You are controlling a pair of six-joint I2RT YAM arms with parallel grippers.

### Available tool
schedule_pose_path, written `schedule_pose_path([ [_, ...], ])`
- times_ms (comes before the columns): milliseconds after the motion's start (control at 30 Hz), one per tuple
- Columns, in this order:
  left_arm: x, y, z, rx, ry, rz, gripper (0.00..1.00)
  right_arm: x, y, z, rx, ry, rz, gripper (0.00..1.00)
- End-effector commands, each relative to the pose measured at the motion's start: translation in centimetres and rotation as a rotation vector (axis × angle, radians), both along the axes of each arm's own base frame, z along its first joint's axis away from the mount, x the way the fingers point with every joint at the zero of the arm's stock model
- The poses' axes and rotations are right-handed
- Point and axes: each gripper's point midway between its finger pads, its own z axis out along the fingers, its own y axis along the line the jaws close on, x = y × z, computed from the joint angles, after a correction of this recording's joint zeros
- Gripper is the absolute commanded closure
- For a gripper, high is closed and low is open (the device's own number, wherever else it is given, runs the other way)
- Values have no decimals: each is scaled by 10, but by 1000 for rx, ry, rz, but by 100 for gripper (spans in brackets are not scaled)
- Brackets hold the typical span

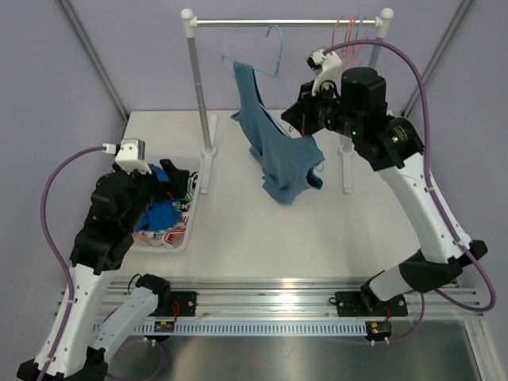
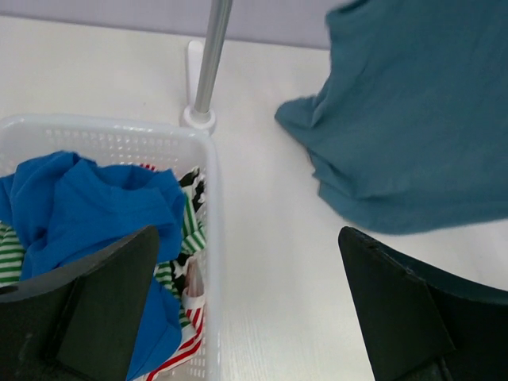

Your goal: Remove the tank top from the hanger

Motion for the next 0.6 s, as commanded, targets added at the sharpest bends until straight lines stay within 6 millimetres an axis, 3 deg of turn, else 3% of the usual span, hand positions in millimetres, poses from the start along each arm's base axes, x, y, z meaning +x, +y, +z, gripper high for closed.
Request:
schedule_pose_path([
  [0, 4, -21, 53, -118, -90, -74, 1, -44, -5, 14, 66, -24, 93, 100],
  [33, 1, -31, 69, -170, -107, -112, 1, -61, -13, 26, 93, -55, 106, 100],
  [67, -1, -42, 76, -195, -117, -156, 1, -69, -16, 25, 105, -47, 115, 100],
  [100, 2, -52, 89, -222, -146, -186, 1, -75, -17, 11, 97, -20, 125, 100],
  [133, 3, -60, 98, -247, -158, -206, 1, -94, -23, 22, 128, -50, 154, 100],
  [167, -3, -76, 117, -272, -199, -265, 1, -101, -26, 22, 142, -47, 161, 100],
  [200, -4, -84, 124, -282, -211, -286, 1, -106, -27, 12, 141, -27, 164, 100],
  [233, 4, -98, 122, -275, -195, -306, 1, -119, -34, 19, 161, -47, 179, 100],
  [267, -2, -114, 137, -284, -218, -348, 1, -126, -35, 18, 169, -35, 188, 100],
  [333, 11, -137, 135, -238, -214, -349, 1, -139, -40, 12, 166, -17, 205, 100],
  [400, 5, -165, 148, -226, -245, -400, 1, -144, -44, 8, 163, -9, 201, 100],
  [433, 8, -171, 150, -193, -264, -396, 1, -149, -48, 12, 172, -24, 199, 100],
  [467, 8, -193, 143, -163, -254, -432, 1, -153, -49, 13, 182, -27, 200, 100],
  [500, 7, -197, 156, -160, -280, -429, 1, -154, -50, 10, 182, -22, 201, 100],
  [567, 14, -210, 151, -93, -288, -399, 1, -160, -52, 9, 181, -25, 214, 100],
])
